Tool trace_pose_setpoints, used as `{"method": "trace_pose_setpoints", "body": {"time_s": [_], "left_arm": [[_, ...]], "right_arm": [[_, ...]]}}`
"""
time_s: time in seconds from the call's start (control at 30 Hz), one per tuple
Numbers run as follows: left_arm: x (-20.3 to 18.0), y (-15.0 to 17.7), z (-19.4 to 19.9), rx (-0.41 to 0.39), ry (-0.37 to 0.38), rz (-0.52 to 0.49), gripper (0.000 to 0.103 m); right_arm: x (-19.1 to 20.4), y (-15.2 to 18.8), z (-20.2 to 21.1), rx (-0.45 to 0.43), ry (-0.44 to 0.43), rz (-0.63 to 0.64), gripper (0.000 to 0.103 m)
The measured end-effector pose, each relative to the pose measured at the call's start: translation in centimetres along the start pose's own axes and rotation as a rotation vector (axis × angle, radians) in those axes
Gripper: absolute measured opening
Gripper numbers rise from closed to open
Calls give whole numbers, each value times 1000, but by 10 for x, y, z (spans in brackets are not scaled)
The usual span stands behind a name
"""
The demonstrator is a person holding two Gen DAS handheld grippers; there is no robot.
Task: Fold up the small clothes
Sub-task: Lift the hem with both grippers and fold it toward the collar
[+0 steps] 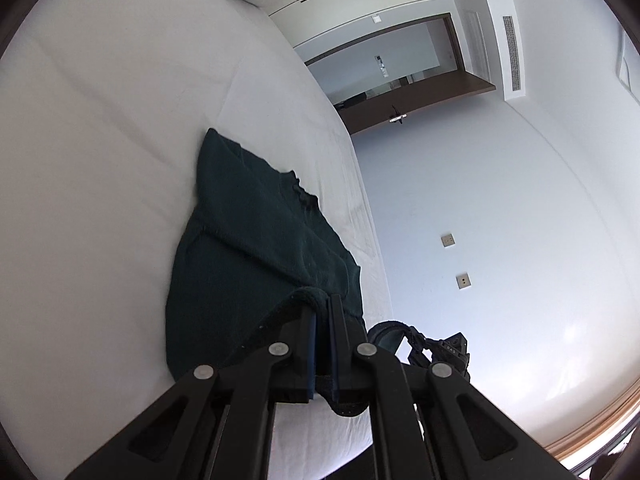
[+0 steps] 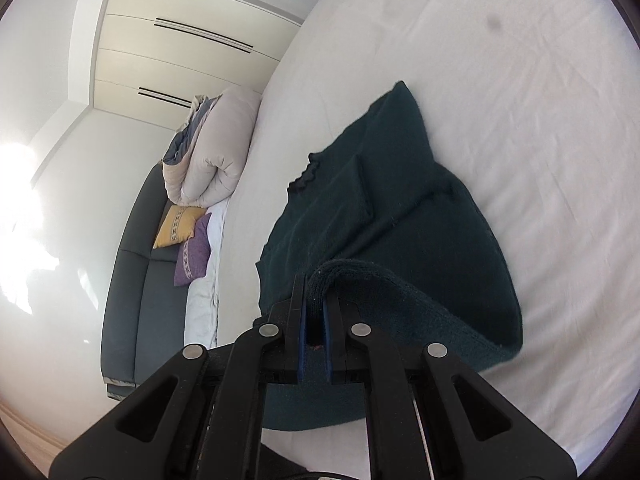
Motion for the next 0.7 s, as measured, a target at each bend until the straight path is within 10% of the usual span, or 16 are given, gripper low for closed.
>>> {"method": "trace_pose_setpoints", "body": {"time_s": [0.4, 0.7], "left_arm": [[3, -127, -93, -46, -77, 50, 5], [60, -154, -167, -42, -219, 141, 7]], "right_arm": [[-34, -128, -96, -90, 97, -32, 6], [-107, -195, -145, -145, 181, -139, 7]]}}
Point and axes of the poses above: each gripper's, at about its wrist camera, not at the fingertips, and z roughly against the way its jaws point, x to its left, y to its underside, the point moved 6 cm from there along -z, roughly the way its jaws point, and after that the axes turned 13 degrees about -y, right-handed, at the moved point
